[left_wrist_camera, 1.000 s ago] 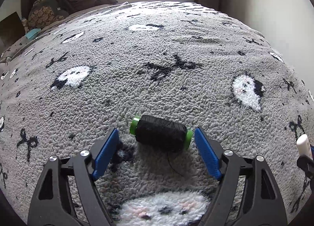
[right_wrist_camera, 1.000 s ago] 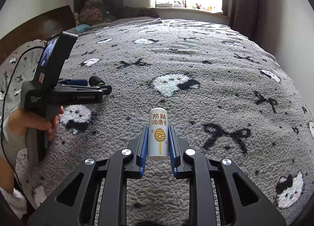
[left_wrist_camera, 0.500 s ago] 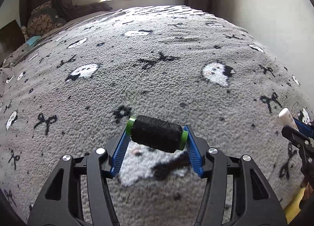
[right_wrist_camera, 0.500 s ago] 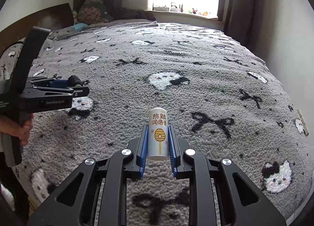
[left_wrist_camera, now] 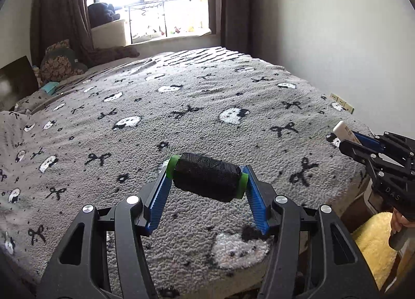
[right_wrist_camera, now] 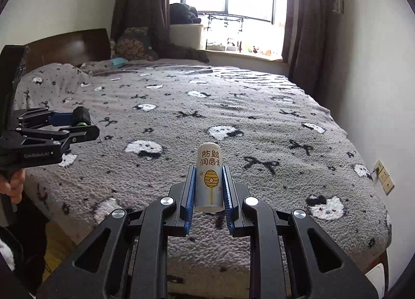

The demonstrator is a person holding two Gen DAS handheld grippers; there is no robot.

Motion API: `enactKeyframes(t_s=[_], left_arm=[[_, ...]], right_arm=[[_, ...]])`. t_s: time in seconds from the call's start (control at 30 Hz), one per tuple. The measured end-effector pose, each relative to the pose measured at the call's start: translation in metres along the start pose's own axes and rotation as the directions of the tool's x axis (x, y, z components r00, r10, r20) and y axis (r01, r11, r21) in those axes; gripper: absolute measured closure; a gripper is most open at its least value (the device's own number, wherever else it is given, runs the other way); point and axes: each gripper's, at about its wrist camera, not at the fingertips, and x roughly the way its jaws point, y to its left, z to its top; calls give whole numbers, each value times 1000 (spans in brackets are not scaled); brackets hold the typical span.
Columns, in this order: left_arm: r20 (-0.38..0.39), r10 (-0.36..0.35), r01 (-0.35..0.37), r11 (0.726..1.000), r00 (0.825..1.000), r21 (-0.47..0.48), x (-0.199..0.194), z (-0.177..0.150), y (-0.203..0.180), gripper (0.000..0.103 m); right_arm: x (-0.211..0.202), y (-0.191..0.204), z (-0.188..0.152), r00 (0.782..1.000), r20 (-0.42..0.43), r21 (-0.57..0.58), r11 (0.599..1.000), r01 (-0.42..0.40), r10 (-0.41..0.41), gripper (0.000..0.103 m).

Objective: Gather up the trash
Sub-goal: 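Carry the spool and lip balm down past the bed edge toward the bin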

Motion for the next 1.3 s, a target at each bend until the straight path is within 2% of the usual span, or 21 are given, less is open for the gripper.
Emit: enactKeyframes(t_s=[0.2,0.4,0.6,0.8,0.9,1.03,1.17,1.3], left_arm=[[32,-11,11,1000,999,8,-50,-32,-13,50],[6,3,-3,1000,1000,-12,-68,-87,-22,50],[-60,13,-18,997,998,-76,-66,-138,-21,50],[-158,10,-30,992,987,-123,-46,-182,-20,50],[-226,15,-45,991,974,-128,-28,-206,-20,50],[-322,13,-58,990,947,-129,-4,-238,-22,50],[-402,-3,-58,989,916,-139,14,-265,-23,50],[-466,-50,-36,984,883,-175,28,-288,-22,50]], right_arm=[[-40,25,-15,1000,25,-39,999,-15,16,82],[-55,48,-45,999,1,-57,998,-37,37,82],[-42,65,-86,993,-96,-43,996,-78,74,82],[-13,77,-128,970,-229,-40,995,-89,78,82],[-2,79,-147,955,-283,-35,994,-99,85,82],[13,83,-171,930,-351,-18,993,-121,107,82],[30,85,-190,888,-425,45,984,-172,174,82],[45,92,-209,852,-487,51,980,-190,191,82]])
